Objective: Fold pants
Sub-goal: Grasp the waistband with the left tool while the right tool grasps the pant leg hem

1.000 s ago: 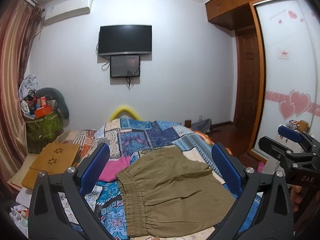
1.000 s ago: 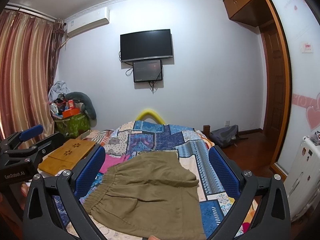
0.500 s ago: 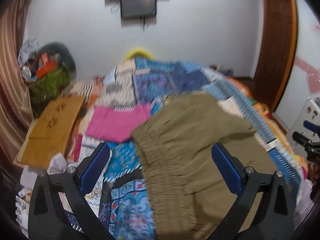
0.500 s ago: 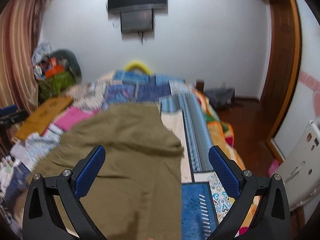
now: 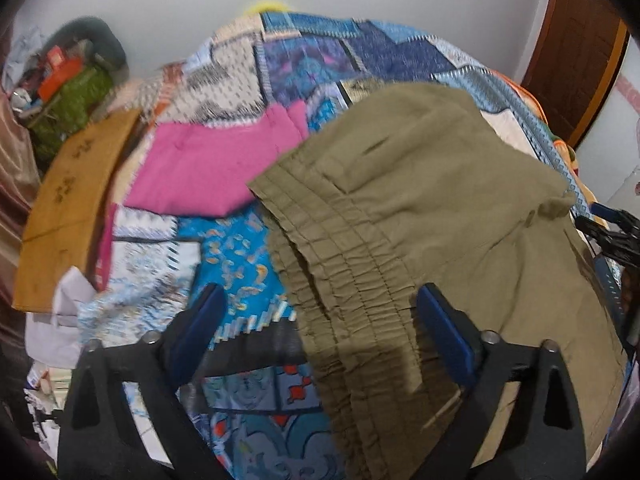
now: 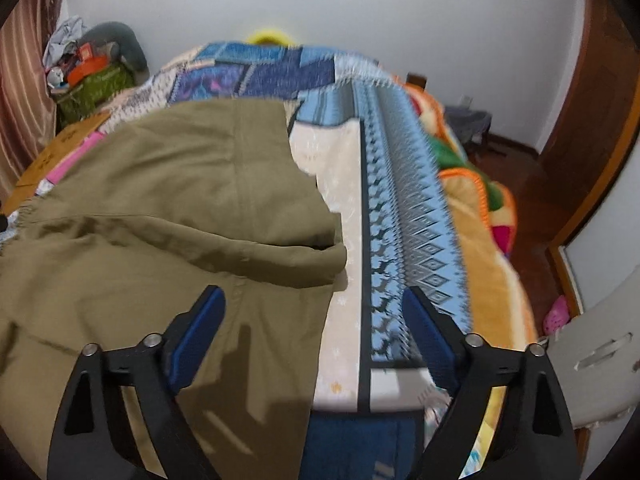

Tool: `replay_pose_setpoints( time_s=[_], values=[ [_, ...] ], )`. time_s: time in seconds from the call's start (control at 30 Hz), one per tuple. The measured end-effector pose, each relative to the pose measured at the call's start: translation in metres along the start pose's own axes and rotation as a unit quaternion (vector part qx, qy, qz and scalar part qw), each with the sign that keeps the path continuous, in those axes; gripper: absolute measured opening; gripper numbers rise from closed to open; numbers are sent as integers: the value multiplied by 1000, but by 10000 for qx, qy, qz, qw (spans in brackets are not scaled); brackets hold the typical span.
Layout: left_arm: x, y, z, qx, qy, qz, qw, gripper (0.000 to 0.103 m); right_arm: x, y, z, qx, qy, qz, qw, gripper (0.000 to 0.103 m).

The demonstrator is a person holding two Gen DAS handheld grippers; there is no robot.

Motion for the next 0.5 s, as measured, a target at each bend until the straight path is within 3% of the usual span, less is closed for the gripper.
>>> replay_pose_setpoints(
  time_s=[0.13, 0.23, 0.3, 0.43, 0.5],
  values=[
    [5, -15, 11, 460, 187, -119, 9987, 81, 10, -5, 29, -225, 373, 340, 9985, 59],
    [9, -23, 17, 696, 333, -183, 9969, 70, 15, -2, 35, -376, 455, 449, 9972, 48],
    [8, -24, 17, 693, 291, -128, 9971, 65, 15, 1, 34, -441, 444, 416, 9972, 29],
    [5, -28, 14, 535, 208, 128, 9983, 56, 20, 0, 32, -181, 449, 257, 9985, 12],
    [4, -26, 12, 381, 155, 314, 9987, 55, 23, -3, 29, -168, 493, 326, 9981, 11]
  ],
)
Point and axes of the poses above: each gripper's, at about its wrist camera, not at the fingertips, and z roughly the way its jaws point, y to its left, x to its underside, the point moved 10 cm from there along z, roughly the way its jaws point, and after that the axes turned 10 degrees about -y, right-handed, at the moved point
